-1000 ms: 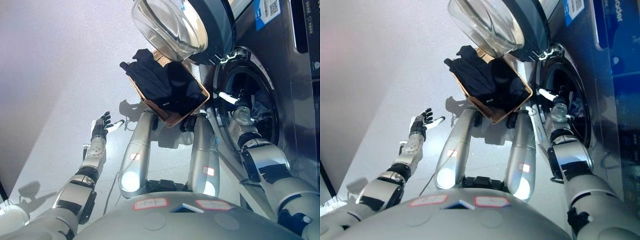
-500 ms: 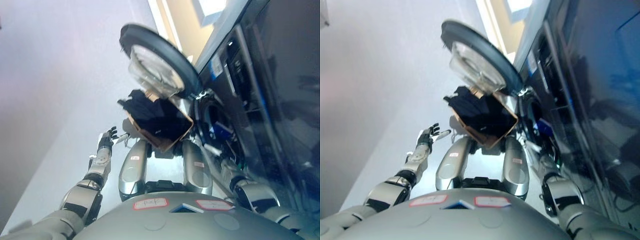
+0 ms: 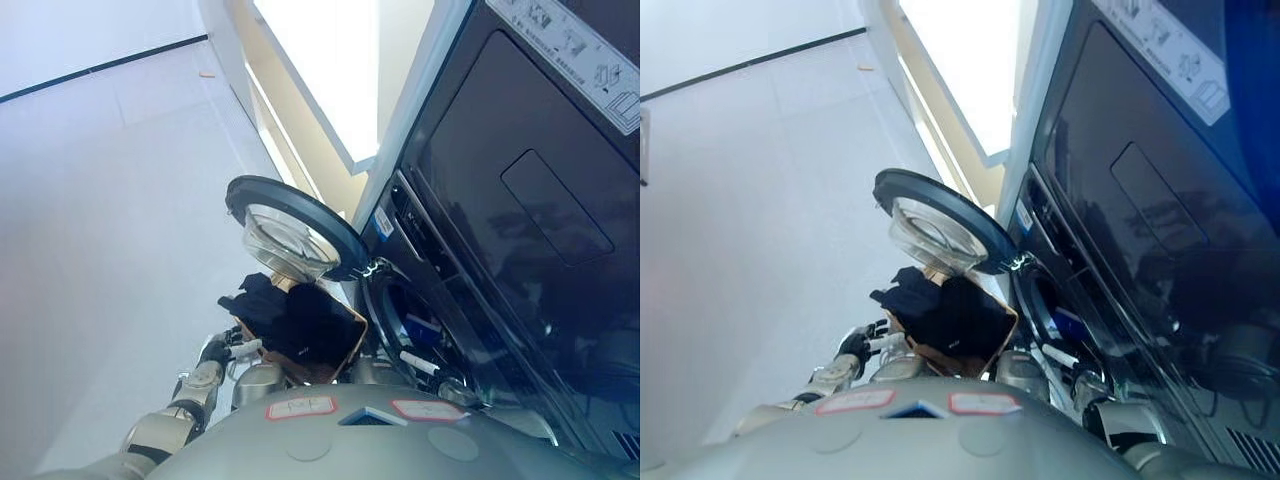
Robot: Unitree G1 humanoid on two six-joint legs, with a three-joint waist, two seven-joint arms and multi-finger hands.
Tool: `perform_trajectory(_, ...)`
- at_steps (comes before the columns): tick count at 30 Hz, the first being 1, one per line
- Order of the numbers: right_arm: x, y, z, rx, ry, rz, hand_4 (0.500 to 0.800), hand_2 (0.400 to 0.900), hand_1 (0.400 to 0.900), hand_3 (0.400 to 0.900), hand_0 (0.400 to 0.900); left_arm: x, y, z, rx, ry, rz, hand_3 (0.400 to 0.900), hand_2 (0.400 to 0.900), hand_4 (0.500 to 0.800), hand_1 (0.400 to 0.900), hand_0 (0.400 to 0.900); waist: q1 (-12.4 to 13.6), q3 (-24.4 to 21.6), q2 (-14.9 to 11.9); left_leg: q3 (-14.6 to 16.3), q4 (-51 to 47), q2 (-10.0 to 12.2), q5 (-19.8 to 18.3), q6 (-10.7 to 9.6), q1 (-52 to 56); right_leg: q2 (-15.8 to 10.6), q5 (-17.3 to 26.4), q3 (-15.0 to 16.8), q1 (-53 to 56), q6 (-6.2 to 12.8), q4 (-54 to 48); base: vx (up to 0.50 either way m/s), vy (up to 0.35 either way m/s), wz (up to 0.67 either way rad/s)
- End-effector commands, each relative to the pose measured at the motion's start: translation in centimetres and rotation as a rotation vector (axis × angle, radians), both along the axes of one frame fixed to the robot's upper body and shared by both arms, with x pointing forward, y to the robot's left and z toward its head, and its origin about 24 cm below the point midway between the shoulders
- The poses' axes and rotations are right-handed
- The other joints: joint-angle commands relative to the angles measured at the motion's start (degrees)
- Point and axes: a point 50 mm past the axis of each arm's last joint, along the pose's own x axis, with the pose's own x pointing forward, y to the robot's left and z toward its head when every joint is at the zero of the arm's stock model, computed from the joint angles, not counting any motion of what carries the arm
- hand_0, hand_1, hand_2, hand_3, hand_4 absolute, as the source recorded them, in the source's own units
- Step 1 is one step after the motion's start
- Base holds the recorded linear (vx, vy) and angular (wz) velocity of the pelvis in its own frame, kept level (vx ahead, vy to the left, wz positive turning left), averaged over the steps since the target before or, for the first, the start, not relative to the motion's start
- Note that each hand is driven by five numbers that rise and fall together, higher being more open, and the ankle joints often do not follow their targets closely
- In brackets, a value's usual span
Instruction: Put the clothes in the basket into the washing machine.
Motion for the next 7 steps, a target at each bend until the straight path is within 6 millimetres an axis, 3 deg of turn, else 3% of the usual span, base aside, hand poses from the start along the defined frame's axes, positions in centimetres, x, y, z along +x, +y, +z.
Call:
perform_trajectory(1,-0.97,-2.88,0.77,-0.067,0.030,-0.063,0.800,0.900,0.900,0.900,0.900,0.81,-0.10,0.14,-0.006,-0.031,-0.005,0.900,0.900,0.800,0.900,0.900,0.09,-0.12,1.46,-0.68,-5.66,-0.17,6.39,-2.04,-2.15,-3.40,6.56,-0.06,1.78,5.23,-4.80,0.00,0.000,0.00)
perform_trajectory(7,-1.33,-2.66,0.68,-0.051,0.036,-0.051,0.800,0.900,0.900,0.900,0.900,0.70,0.38,0.19,0.011,-0.023,-0.004,0.900,0.900,0.800,0.900,0.900,-0.06,-0.91,1.48,-0.95,-5.72,-0.36,5.94,-2.01,-1.25,-3.82,6.38,-0.31,3.01,5.24,-5.01,0.02,-0.004,0.01)
